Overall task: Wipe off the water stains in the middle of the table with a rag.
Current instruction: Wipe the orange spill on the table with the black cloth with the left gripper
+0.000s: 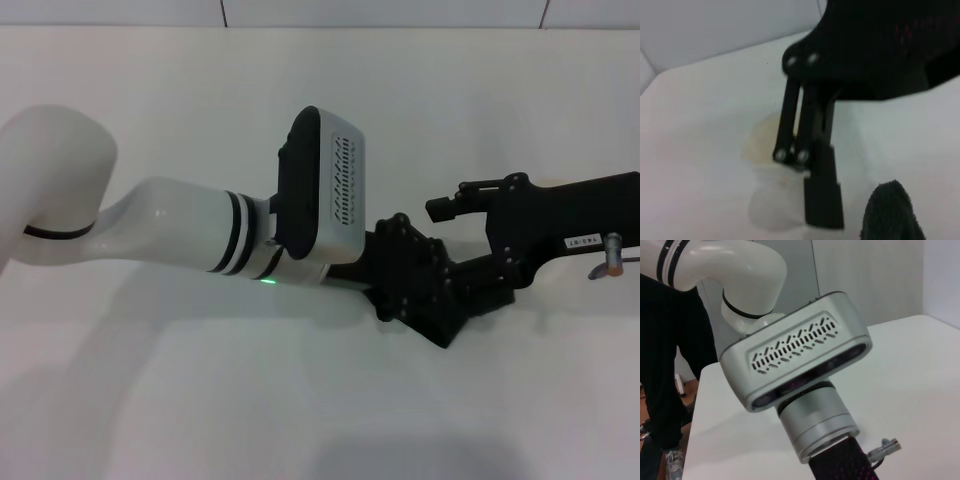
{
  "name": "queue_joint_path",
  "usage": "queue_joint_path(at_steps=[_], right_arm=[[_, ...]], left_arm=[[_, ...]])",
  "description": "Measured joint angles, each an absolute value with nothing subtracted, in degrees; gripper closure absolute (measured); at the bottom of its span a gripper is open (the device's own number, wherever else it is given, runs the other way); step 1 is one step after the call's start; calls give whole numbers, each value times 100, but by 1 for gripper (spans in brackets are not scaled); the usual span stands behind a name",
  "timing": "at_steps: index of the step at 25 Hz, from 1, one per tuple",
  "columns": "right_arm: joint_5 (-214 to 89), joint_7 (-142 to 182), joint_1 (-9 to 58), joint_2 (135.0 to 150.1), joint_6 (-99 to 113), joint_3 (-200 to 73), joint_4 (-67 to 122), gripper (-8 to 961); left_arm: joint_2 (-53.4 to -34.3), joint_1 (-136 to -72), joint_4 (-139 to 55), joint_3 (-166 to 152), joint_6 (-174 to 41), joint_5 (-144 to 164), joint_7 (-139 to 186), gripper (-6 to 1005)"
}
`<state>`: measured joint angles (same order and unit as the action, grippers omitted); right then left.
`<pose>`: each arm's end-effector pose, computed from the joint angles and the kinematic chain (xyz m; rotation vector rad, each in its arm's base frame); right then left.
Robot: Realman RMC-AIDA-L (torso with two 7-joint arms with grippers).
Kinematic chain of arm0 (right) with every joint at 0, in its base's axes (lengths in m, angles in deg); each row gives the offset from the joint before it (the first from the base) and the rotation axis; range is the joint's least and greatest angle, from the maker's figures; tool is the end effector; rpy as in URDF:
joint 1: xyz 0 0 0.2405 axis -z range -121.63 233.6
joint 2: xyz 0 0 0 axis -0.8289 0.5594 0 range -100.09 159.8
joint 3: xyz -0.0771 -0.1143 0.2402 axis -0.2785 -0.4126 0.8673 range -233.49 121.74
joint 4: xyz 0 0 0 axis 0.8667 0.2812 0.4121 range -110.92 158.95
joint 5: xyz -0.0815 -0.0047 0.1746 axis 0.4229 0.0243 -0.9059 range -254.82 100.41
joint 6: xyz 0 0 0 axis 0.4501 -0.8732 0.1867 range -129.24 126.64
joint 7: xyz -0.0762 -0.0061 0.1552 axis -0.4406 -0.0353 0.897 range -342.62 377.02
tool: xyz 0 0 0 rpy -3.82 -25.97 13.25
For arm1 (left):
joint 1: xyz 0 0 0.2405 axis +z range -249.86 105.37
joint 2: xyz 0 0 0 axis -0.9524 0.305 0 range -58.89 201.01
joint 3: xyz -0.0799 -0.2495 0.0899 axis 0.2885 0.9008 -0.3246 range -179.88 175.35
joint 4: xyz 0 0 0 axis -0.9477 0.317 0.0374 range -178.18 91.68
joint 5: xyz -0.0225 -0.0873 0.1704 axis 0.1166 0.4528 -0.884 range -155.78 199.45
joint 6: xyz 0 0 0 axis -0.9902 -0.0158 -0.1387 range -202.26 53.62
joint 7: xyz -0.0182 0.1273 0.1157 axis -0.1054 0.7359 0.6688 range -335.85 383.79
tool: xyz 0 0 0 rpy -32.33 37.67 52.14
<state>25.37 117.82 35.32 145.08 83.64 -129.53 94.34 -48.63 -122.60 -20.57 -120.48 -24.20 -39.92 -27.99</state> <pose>0.2010 0.3143 -0.0218 -2.9176 0.3758 0.4488 -0.1605 0.3488 -0.1849 -2.9908 0.3892 -0.2443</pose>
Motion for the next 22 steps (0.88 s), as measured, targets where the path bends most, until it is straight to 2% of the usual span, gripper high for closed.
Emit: queue_joint_path(at_steps=[22], right_arm=[[2527,11830,3529,14508,8332,-13023,9448,112]], left_arm=[[-4872,-12329,-2000,-11918,-3877,-4007,-2689,859]])
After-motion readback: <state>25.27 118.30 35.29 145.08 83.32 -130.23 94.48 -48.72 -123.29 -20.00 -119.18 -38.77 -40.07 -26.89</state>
